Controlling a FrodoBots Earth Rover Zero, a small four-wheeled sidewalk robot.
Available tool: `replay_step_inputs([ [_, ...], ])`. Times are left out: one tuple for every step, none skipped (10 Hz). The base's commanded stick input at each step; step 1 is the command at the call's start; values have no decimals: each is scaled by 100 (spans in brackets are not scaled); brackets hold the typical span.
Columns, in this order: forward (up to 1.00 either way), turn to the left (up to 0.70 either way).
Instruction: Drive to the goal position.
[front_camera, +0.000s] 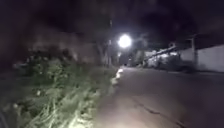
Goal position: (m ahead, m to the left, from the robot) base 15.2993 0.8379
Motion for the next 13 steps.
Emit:
replay_step_inputs([
  [50, -7],
  [50, -13],
  [50, -19],
  [50, -46],
  [50, -50],
  [50, -50],
  [50, -50],
  [50, -50],
  [50, -50],
  [50, -50],
  [50, -50],
  [50, -50],
  [50, -50],
])
